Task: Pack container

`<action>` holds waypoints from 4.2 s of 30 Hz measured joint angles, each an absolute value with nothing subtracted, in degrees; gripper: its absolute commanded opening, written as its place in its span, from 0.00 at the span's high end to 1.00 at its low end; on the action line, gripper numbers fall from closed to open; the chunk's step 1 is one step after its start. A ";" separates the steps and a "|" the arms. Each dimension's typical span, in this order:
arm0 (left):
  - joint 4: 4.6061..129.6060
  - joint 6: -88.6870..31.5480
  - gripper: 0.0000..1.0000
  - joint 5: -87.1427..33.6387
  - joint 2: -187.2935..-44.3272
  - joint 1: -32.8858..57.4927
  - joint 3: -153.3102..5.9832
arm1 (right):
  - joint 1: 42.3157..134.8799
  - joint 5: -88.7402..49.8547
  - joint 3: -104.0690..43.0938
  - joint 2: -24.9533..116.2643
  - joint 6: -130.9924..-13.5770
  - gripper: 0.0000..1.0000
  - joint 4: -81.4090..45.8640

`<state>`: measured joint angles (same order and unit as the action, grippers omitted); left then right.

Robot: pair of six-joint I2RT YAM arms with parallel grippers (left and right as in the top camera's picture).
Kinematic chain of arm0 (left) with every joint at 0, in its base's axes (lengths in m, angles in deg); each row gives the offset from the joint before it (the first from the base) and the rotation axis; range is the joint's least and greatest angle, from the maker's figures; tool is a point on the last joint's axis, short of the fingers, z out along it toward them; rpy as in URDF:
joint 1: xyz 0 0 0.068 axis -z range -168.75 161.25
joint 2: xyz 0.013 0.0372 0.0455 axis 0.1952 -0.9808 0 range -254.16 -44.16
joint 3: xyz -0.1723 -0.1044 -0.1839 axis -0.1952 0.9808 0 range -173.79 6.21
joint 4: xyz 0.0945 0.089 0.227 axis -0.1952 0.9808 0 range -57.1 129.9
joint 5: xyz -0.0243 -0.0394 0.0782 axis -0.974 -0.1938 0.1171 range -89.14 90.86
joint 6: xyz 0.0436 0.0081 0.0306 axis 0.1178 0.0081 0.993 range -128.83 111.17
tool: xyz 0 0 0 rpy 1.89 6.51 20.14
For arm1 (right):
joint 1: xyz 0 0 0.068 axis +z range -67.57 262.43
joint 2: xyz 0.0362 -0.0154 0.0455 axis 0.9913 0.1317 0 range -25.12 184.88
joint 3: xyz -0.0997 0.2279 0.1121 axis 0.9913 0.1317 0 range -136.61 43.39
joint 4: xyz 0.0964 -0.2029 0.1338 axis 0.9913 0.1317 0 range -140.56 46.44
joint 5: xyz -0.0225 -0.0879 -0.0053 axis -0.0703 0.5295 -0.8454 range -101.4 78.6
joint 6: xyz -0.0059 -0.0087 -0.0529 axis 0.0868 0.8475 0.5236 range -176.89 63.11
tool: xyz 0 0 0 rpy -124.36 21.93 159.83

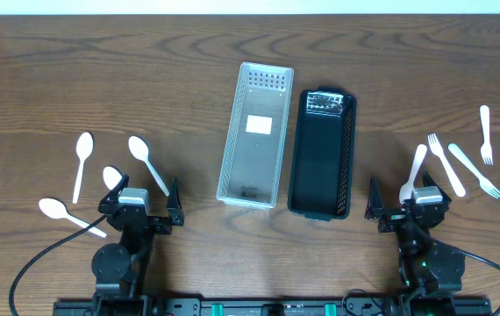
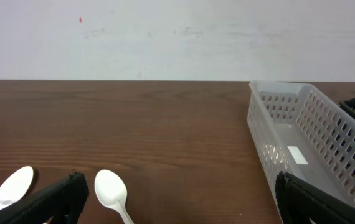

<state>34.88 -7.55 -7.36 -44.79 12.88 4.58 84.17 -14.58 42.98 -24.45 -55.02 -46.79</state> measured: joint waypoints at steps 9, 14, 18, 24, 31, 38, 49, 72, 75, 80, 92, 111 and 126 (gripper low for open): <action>34.88 -7.55 0.02 -7.36 -44.79 12.88 4.58 | 84.17 -14.58 42.98 -24.45 -55.02 0.01 -46.79; 34.88 -7.55 0.02 -7.36 -44.79 12.88 4.58 | 84.17 -14.58 42.98 -24.45 -55.02 0.01 -46.79; 34.88 -7.55 0.02 -7.36 -44.79 12.88 4.58 | 84.17 -14.58 42.98 -24.45 -55.02 0.01 -46.79; 34.88 -7.55 0.02 -7.36 -44.79 12.88 4.58 | 84.17 -14.58 42.98 -24.45 -55.02 0.01 -46.81; 34.88 -7.55 0.02 -7.36 -44.79 12.88 4.58 | 84.17 -14.58 42.98 -24.45 -55.02 0.01 -46.79; 34.88 -7.55 0.02 -7.36 -44.79 12.88 4.58 | 84.17 -14.58 42.98 -24.45 -55.02 0.01 -46.81; 34.88 -7.55 0.02 -7.36 -44.79 12.88 4.58 | 84.17 -14.58 42.98 -24.45 -55.02 0.01 -46.83; 34.83 -7.55 0.02 -7.36 -44.79 12.88 4.58 | 84.17 -14.58 42.98 -24.45 -55.04 0.01 -46.83; 34.86 -7.90 0.02 -7.36 -44.79 12.88 4.58 | 84.17 -14.58 42.98 -24.45 -56.02 0.01 -46.85; 35.75 -10.44 0.02 -7.50 -45.20 12.88 4.06 | 84.17 -14.58 42.83 -24.10 -59.19 0.01 -46.68; 50.00 -12.08 0.02 -8.02 -66.29 12.88 -16.90 | 84.17 -15.04 20.47 0.38 -61.05 0.01 -34.59; 79.01 -12.08 0.02 -8.04 -94.03 12.88 -44.66 | 90.62 -29.57 -34.08 49.93 -56.24 0.80 -1.19; 79.12 -12.08 0.02 -8.04 -94.03 12.88 -44.66 | 114.95 -26.29 -35.42 66.23 -57.29 0.99 -4.91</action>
<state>79.12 -12.08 -8.04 -94.03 12.88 -44.66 114.95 -26.29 -35.42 66.23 -57.29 -4.91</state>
